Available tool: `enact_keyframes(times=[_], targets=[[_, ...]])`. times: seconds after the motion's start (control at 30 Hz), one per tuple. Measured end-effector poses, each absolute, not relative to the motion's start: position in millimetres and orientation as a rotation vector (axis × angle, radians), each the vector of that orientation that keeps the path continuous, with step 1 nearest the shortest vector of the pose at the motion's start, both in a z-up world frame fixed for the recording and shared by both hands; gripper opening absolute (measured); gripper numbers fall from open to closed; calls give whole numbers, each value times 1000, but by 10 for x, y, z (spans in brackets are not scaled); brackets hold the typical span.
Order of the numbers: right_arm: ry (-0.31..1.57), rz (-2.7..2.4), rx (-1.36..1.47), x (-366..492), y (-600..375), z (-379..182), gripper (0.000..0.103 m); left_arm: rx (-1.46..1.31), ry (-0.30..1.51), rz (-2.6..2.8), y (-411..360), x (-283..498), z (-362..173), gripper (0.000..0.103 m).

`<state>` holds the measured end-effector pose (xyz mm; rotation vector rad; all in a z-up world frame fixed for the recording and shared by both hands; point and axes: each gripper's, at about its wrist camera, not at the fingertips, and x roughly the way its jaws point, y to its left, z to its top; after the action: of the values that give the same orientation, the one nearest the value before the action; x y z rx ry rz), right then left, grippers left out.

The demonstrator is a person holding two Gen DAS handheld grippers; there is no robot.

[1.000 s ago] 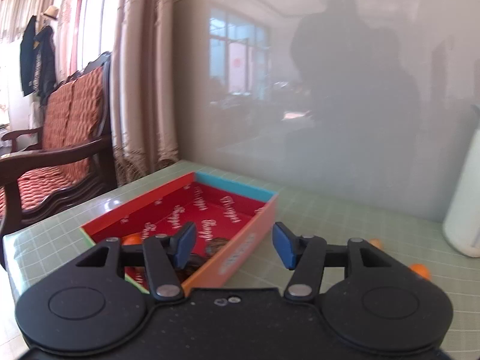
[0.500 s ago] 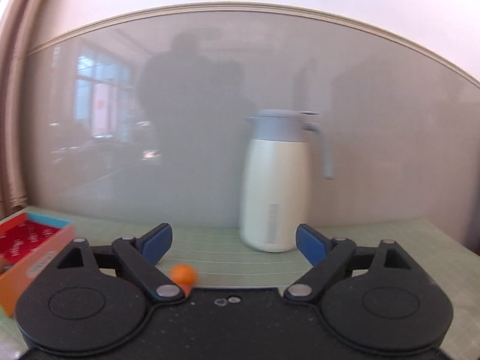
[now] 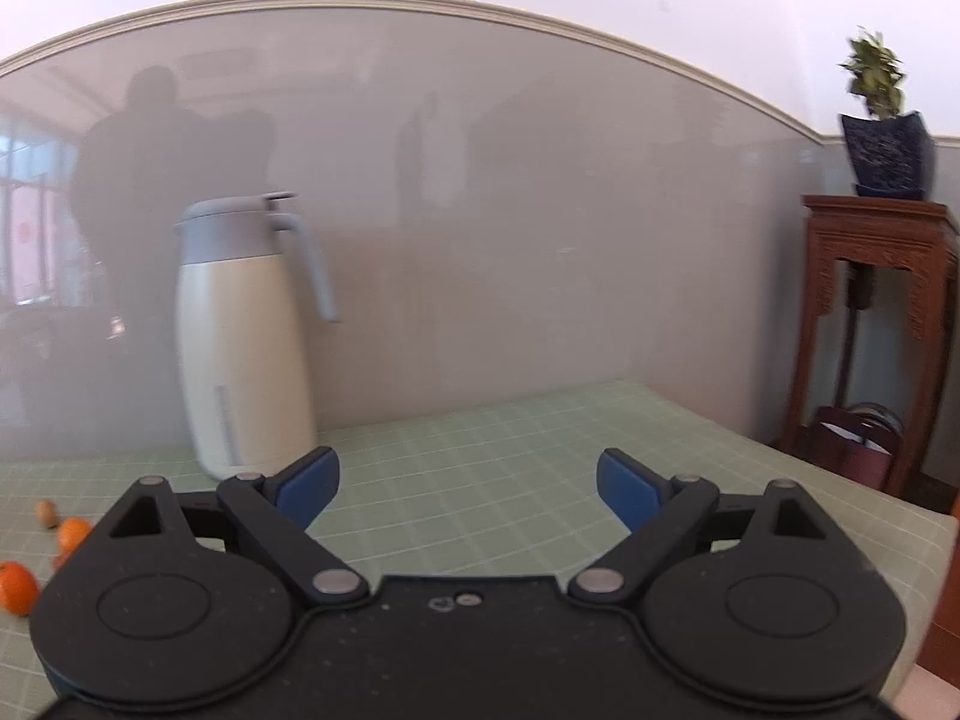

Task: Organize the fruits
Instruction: 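Reach the left gripper to a mandarin orange and close on it, then carry the mandarin with the left gripper into the red box and release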

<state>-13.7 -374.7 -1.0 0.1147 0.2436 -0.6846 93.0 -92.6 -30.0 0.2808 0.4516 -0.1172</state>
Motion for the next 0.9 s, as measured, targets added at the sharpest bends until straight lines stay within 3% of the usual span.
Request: enact_keyframes(times=[0.13, 0.4, 0.43, 0.57, 0.67, 0.7, 0.9], targets=[[232, -743, 153, -280, -3967, -51, 101, 312, 474, -194, -1239, 1090, -378, 96], [242, -772, 136, -375, -4110, -103, 101, 311, 530, -269, -1504, 1395, -531, 95], [243, -774, 135, -376, -4120, -102, 101, 313, 535, -275, -1518, 1417, -545, 92], [250, -775, 131, -368, -4152, -105, 100, 317, 596, -296, -1561, 1563, -648, 62], [249, -776, 132, -373, -4168, -107, 100, 322, 587, -293, -1586, 1574, -684, 54], [251, -774, 134, -371, -4168, -105, 101, 335, 580, -279, -1597, 1567, -690, 43], [251, -750, 126, -330, -4113, -93, 100, 348, 559, -260, -1577, 1520, -699, 43]])
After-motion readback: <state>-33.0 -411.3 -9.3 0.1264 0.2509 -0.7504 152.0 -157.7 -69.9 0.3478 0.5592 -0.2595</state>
